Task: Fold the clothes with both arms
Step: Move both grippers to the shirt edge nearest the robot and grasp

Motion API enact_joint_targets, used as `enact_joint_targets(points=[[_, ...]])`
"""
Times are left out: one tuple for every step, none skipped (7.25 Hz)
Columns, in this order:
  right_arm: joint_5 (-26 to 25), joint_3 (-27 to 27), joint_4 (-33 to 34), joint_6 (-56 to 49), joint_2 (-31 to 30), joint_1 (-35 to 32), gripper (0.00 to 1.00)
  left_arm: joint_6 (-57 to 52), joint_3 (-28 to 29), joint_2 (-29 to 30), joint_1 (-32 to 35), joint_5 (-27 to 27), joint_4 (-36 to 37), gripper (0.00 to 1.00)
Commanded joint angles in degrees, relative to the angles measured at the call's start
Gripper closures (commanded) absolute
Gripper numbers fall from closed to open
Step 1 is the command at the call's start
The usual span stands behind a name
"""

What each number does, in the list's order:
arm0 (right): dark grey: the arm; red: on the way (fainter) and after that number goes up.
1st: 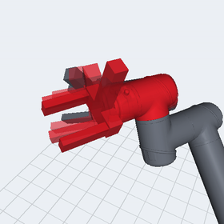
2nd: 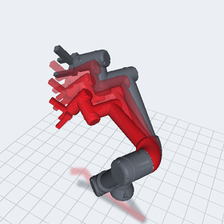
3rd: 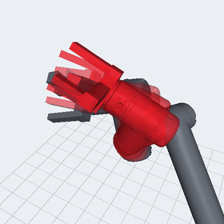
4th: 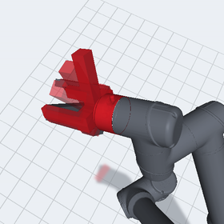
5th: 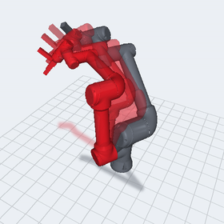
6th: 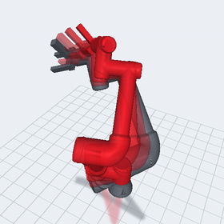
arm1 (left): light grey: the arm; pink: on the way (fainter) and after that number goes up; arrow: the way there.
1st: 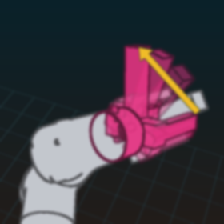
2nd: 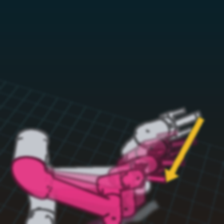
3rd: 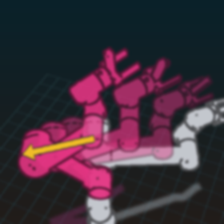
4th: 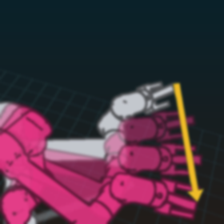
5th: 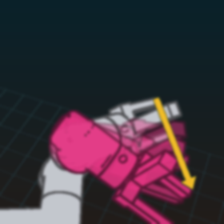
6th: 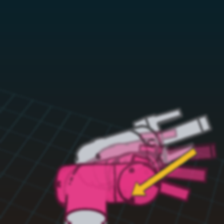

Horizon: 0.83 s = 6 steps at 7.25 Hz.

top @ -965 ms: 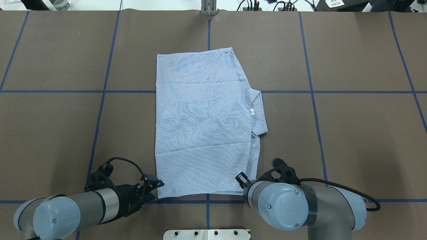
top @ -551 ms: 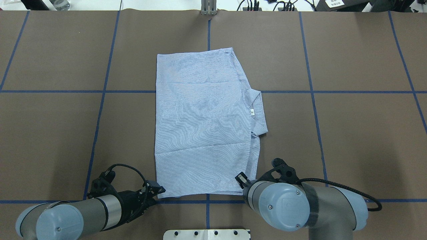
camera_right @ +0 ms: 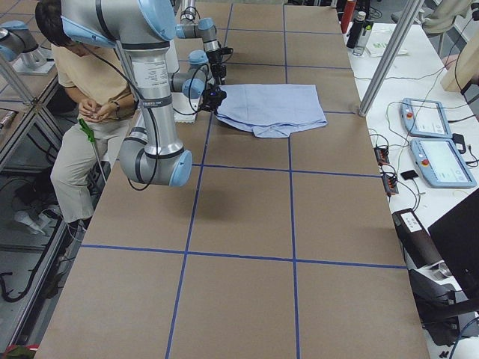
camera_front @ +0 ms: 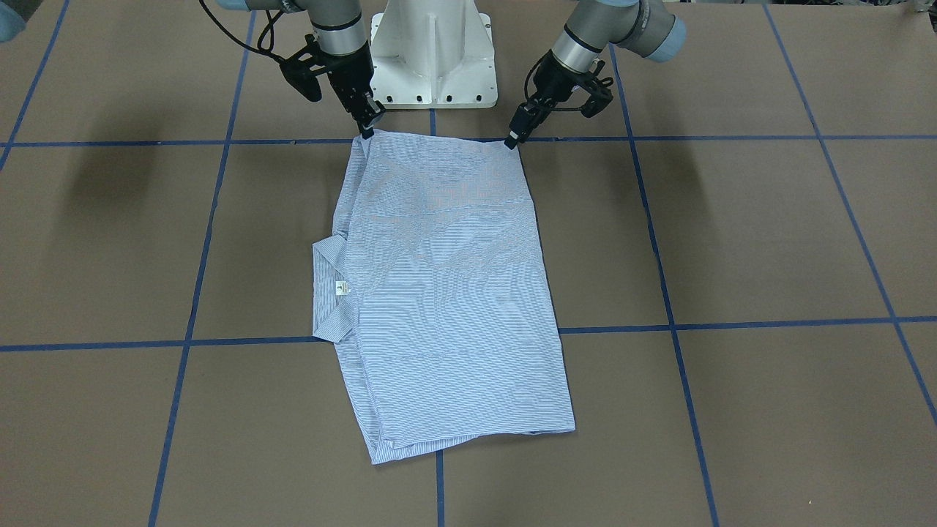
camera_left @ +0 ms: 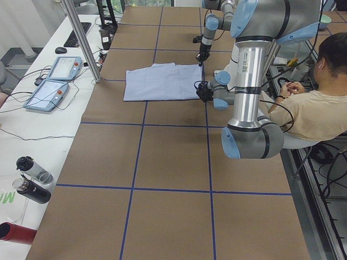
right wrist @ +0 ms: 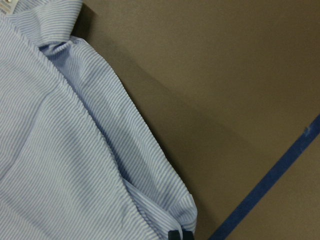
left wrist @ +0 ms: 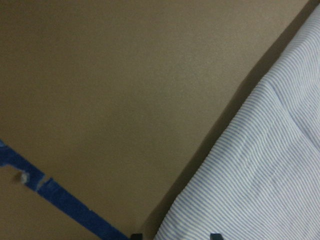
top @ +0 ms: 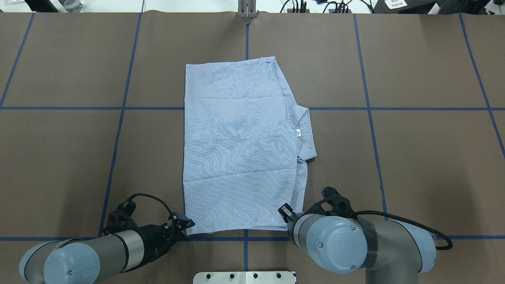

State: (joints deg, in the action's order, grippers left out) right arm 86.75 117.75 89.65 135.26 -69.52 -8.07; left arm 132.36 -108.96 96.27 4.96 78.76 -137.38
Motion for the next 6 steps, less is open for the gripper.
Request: enact_joint_targets(points=[[0.0,0.0,0.0,0.0,0.0,-0.1,1.00,0.0,0.2,0.1,-0.2,-0.1,0.1,0.52],[0.0,0.2,0.0,0.0,0.0,0.0,1.00,0.0,0.3,0.1,-0.6,-0.1,0.9,0.54],[0.0,0.2,0.0,0.0,0.0,0.0,1.00,0.0,0.3,1.1,-1.3,-0.1,3.3,0.55],[0.0,0.3,0.0,0.0,0.0,-0.1,1.00,0.0,-0.1,2.8,-1.3,-0.1,6.0,0.78],[0.0,0.5,0.0,0.0,-0.1,-0.1,1.00,0.0,-0.7,3.0,-1.3,-0.1,6.7,1.00],[0.0,0.7,0.0,0.0,-0.1,-0.2,1.00,-0.1,-0.8,2.9,-1.3,-0.1,6.7,1.00]])
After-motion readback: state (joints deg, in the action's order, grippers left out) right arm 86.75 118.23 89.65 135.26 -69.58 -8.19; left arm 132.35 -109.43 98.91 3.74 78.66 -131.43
